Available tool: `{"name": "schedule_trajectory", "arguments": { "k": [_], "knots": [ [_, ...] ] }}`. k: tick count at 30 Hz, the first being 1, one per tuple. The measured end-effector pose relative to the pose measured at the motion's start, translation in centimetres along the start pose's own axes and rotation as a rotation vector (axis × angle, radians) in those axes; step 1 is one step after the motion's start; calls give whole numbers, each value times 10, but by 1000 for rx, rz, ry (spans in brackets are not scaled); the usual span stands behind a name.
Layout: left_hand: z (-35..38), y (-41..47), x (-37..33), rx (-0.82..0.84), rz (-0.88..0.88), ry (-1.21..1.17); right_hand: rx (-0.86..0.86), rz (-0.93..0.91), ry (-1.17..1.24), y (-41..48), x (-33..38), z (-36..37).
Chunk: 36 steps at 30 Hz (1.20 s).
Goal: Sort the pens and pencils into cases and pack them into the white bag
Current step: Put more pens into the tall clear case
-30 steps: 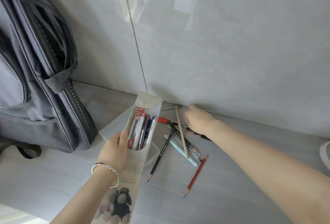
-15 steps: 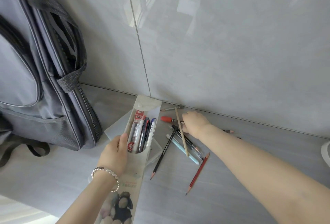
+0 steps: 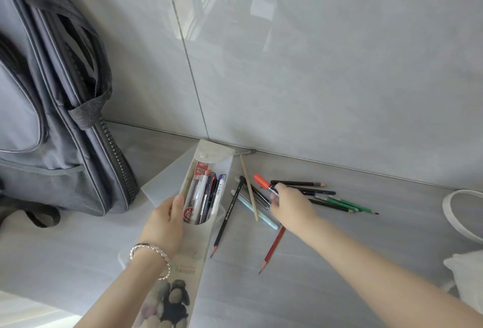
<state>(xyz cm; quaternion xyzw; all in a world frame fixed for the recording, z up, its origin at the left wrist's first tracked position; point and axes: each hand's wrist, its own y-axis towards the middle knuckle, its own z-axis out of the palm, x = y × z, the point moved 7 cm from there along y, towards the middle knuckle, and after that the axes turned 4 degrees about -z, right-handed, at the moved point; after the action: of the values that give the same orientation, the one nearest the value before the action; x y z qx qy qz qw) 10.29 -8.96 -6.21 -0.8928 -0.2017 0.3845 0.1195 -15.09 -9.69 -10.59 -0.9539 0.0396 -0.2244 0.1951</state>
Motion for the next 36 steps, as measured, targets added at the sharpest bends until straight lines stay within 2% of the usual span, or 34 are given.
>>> {"name": "schedule_trajectory", "arguments": {
  "k": [5,11,14,17,21,23,25,27,29,31,32,36],
  "knots": [
    [2,-7,-4,17,-1,25,60,114,-79,3,3,24],
    [-2,-17,-8,9,17,-6,217,168,-136,-5,-1,20],
    [0,-17,-4,19,-3,16,352,186,-19,-26,-15,6],
    [5,-20,-3,34,5,22,467,211,-28,-51,-31,-21],
    [16,-28,-10,72,20,-8,453,170,-44,-77,-47,-54],
    [21,-33,-14,87,27,-9,281,121,102,-82,-40,-68],
    [27,-37,-20,102,45,14,38,42,380,-88,-22,-84],
    [36,-43,-25,142,68,33,-132,-73,771,-95,3,-93],
    [46,-51,-30,200,92,33,-217,-176,1231,-100,25,-92],
    [53,-60,-35,243,120,32,-265,-225,1562,-100,41,-83],
    [55,-64,-38,253,141,32,-282,-228,1629,-99,47,-76],
    [60,-78,-49,257,207,-14,-265,-222,1513,-97,61,-48]
  ]
}}
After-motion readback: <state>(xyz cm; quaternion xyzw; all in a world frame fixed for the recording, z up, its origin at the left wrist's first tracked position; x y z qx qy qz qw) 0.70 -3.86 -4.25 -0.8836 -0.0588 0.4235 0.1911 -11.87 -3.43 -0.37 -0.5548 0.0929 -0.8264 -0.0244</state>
